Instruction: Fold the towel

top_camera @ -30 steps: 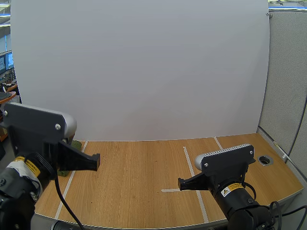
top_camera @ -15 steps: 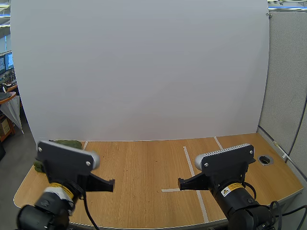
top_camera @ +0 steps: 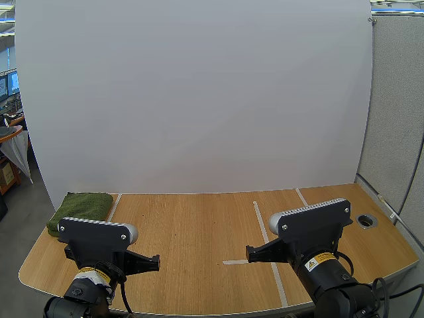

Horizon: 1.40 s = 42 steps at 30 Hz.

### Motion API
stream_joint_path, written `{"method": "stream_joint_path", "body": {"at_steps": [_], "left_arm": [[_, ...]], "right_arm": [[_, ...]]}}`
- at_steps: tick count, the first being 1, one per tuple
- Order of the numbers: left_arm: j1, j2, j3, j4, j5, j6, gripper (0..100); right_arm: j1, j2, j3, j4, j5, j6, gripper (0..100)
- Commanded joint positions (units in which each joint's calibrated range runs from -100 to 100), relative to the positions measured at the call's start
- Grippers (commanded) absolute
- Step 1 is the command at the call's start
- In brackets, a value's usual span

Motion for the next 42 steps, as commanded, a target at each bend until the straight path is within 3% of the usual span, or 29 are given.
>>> {"method": "stream_joint_path", "body": {"at_steps": [1, 42], "left_arm": [[0.0, -0.22, 0.21, -0.95, -0.42, -0.5, 0], [0.0, -0.22, 0.21, -0.95, -1.93, -0.5, 0]], "right_arm": [[0.11, -0.53, 0.0, -0.37, -0.3, -0.29, 0], [-0.05, -1.78, 0.0, -0.05, -1.58, -0.18, 0]]}}
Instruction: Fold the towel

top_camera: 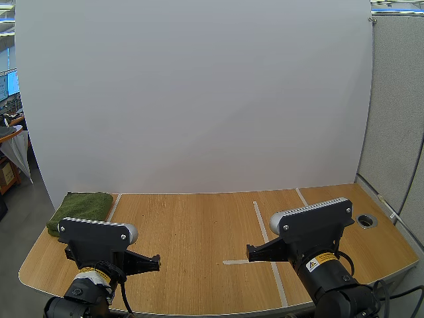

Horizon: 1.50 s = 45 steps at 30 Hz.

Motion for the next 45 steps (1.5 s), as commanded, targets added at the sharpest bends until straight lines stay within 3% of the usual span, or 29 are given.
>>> {"method": "stream_joint_path", "body": {"at_steps": [1, 10, 15, 19, 45], "left_arm": [[0.0, -0.22, 0.1, -0.83, -1.4, -0.5, 0], [0.0, -0.22, 0.1, -0.83, -1.4, -0.5, 0], [0.0, -0.22, 0.1, -0.83, -1.4, -0.5, 0], [0.0, -0.22, 0.1, -0.83, -1.4, -0.5, 0], [0.0, -0.22, 0.1, -0.83, -1.4, -0.5, 0]], "right_arm": [[-0.13, -0.38, 0.0, -0.19, -1.37, -0.18, 0], [-0.81, -0.38, 0.0, -9.53, 19.41, -0.18, 0], [-0.81, -0.38, 0.0, -9.74, 19.64, 0.42, 0], [-1.16, -0.38, 0.0, -9.99, 20.71, 6.77, 0], [-1.23, -0.38, 0.0, -10.72, 20.92, 6.55, 0]]}}
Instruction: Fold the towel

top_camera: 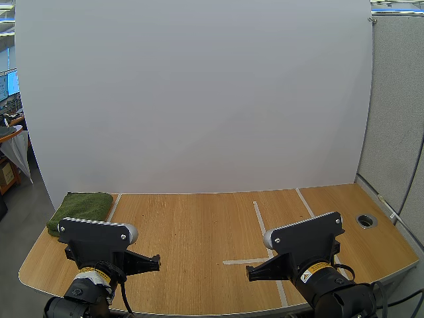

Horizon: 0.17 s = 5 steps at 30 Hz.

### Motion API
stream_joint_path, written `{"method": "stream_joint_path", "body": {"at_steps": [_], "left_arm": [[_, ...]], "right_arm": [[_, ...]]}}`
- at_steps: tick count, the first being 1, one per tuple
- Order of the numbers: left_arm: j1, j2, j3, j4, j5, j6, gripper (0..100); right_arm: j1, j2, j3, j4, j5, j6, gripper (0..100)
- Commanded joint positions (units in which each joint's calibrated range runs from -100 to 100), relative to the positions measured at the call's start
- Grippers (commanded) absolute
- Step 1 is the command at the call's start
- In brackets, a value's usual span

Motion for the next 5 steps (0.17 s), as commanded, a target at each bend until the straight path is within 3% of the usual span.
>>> {"method": "stream_joint_path", "body": {"at_steps": [1, 5], "left_arm": [[0.0, -0.22, 0.1, -0.73, -1.4, -0.5, 0], [0.0, -0.22, 0.1, -0.73, -1.4, -0.5, 0]], "right_arm": [[-0.2, -0.38, 0.0, -0.38, 0.12, -0.04, 0], [-0.2, -0.38, 0.0, -0.38, 0.12, -0.04, 0]]}}
